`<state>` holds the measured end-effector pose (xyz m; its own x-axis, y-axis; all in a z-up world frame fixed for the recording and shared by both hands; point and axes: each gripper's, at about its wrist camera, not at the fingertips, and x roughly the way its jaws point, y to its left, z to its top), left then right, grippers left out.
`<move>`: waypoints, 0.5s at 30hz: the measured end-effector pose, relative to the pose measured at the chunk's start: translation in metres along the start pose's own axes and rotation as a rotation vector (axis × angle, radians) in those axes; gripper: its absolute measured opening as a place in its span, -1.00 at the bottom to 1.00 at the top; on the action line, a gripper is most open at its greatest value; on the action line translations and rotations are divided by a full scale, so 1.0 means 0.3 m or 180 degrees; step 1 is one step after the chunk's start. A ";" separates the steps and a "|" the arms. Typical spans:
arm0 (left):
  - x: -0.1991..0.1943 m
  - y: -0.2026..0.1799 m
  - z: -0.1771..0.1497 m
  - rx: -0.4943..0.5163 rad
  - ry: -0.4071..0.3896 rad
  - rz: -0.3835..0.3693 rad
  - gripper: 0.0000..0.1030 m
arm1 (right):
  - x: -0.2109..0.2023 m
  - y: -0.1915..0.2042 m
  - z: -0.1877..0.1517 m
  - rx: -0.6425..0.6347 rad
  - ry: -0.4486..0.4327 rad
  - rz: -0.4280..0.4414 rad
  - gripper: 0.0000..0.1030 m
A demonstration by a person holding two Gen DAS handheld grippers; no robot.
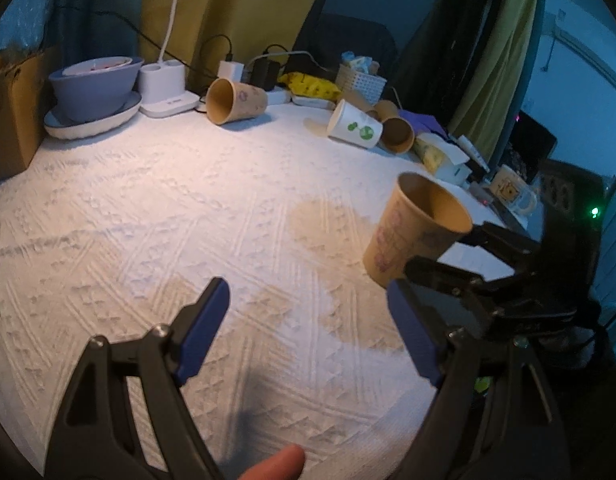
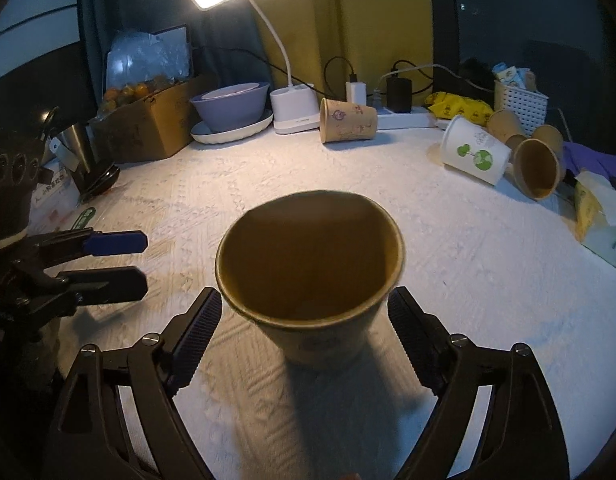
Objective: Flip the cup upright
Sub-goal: 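Lower the upright cup onto the table and open the right gripper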
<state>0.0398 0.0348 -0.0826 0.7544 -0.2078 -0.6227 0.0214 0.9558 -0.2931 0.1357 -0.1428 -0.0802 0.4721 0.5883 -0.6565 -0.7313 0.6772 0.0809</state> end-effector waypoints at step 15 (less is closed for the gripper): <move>-0.117 -0.133 -0.009 0.0322 -0.0291 0.0216 0.60 | -0.224 0.006 -0.052 0.0265 -0.0168 -0.0445 0.70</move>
<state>0.0105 0.0033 -0.0510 0.8128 -0.1268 -0.5686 0.0309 0.9840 -0.1753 0.0950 -0.1879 -0.0475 0.5932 0.5067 -0.6256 -0.6145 0.7870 0.0549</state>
